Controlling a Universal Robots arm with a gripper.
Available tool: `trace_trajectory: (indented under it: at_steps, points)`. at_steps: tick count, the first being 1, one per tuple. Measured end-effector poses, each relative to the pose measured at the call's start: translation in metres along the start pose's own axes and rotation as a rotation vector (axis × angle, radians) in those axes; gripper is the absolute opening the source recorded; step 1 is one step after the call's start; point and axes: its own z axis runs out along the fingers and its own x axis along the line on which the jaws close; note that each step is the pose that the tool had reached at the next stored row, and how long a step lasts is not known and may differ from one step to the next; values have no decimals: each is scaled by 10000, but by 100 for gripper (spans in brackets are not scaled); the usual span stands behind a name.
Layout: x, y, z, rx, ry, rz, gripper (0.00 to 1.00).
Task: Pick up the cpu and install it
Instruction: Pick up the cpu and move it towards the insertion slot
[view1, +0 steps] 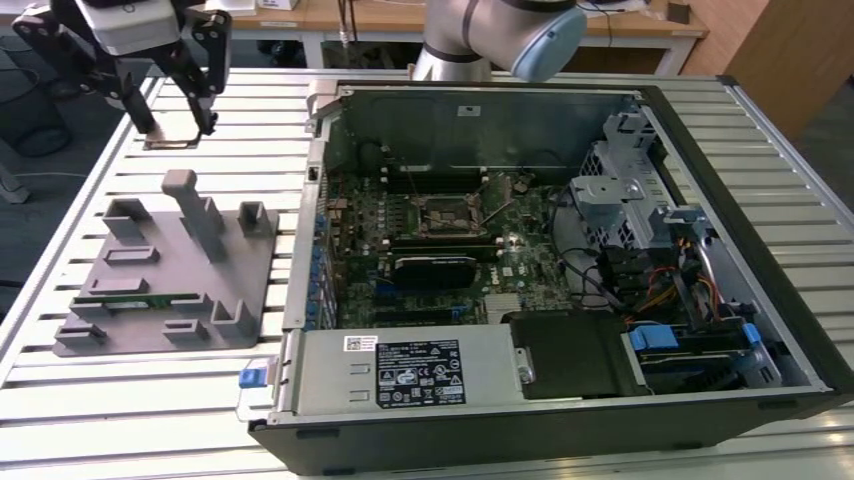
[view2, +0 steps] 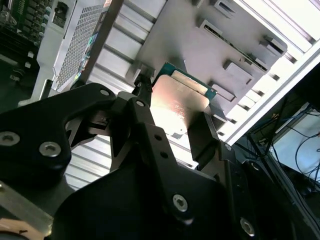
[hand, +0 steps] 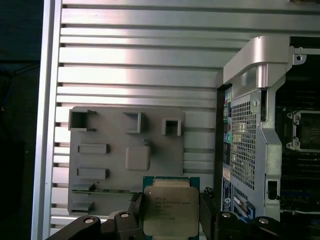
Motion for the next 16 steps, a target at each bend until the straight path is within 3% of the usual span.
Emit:
trace_trajectory:
  at_steps: [16]
  points:
    - [-415, -9, -7, 0, 0, 1, 53]
